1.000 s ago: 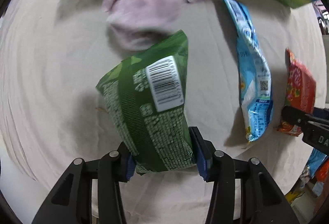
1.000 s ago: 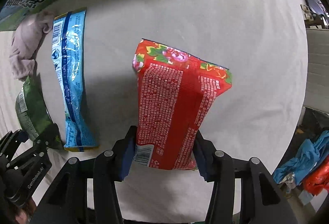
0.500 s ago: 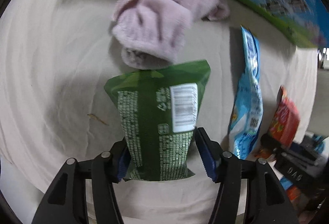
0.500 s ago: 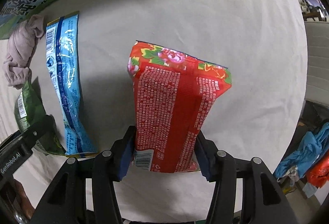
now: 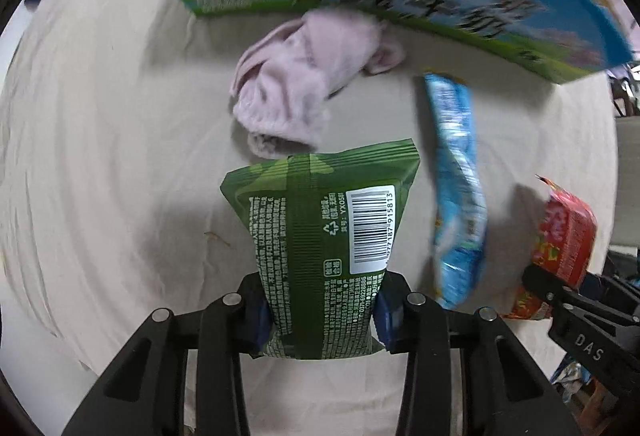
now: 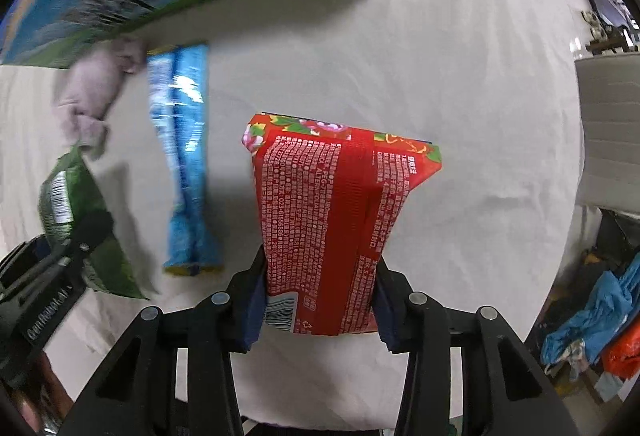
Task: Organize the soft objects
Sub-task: 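Lift both bags into the box and release them beside the tissue pack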
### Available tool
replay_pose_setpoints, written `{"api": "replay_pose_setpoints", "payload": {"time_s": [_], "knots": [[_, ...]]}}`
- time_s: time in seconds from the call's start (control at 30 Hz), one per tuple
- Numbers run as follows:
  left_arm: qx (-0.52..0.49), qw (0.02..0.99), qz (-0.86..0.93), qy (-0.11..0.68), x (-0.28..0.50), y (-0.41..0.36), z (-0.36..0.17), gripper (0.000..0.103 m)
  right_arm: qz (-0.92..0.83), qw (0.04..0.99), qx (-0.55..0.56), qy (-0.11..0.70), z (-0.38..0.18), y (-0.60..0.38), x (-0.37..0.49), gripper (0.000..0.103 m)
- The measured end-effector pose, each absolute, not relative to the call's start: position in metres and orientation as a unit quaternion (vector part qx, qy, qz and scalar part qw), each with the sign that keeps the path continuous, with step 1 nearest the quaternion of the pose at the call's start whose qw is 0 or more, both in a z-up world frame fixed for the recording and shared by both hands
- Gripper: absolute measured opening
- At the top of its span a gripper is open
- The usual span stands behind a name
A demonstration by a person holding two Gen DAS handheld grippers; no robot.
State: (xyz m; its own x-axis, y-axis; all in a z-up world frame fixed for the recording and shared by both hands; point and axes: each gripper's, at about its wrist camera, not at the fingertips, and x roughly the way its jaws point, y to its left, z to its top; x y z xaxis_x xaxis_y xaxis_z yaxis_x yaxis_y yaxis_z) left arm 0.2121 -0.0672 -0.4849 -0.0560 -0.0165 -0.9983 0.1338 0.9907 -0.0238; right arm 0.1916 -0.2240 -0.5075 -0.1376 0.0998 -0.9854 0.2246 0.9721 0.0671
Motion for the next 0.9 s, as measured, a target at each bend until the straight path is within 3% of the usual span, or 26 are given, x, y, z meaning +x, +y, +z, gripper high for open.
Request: {"api": "replay_pose_setpoints", "payload": {"time_s": [0.6,0.9], "knots": [[0.020,0.794,-0.124,0.595,0.214,-0.071,-0.309,0.037,0.020,0.756,0.120,0.644,-0.339,-0.219,0.200,0.047],[0.016,0.831,-0.134,0.539,0.252,-0.073,-0.244,0.037,0.037,0.786,0.125,0.604,-0.293,-0.216,0.240,0.047]]}}
